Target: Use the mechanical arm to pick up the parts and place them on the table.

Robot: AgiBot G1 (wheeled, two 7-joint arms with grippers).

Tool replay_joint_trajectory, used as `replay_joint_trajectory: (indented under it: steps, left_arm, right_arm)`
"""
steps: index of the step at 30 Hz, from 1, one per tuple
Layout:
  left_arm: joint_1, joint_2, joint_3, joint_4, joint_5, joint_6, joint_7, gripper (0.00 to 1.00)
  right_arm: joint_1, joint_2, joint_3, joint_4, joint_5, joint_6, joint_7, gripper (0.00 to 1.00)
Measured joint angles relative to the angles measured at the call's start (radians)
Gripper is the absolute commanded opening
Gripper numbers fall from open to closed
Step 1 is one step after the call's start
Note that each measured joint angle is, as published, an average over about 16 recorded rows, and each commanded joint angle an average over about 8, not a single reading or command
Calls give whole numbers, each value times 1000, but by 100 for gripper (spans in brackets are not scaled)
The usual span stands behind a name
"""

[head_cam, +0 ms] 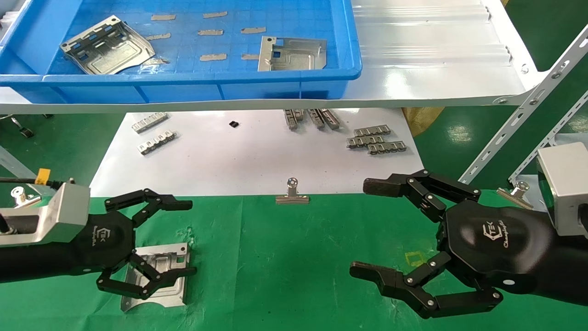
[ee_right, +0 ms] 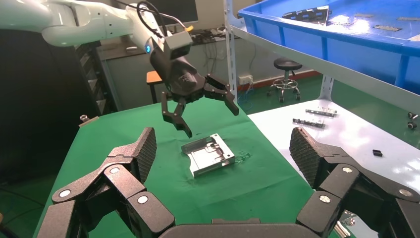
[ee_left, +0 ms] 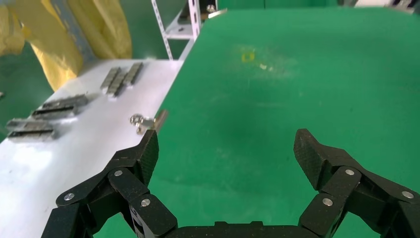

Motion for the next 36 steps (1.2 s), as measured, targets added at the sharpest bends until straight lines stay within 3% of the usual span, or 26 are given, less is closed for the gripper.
replay_joint_trajectory:
  steps: [36]
  left_arm:
    - [295, -51, -384, -520, -114, -64, -431, 100]
  right_arm:
    - [0, 0, 0, 0, 0, 0, 0, 100]
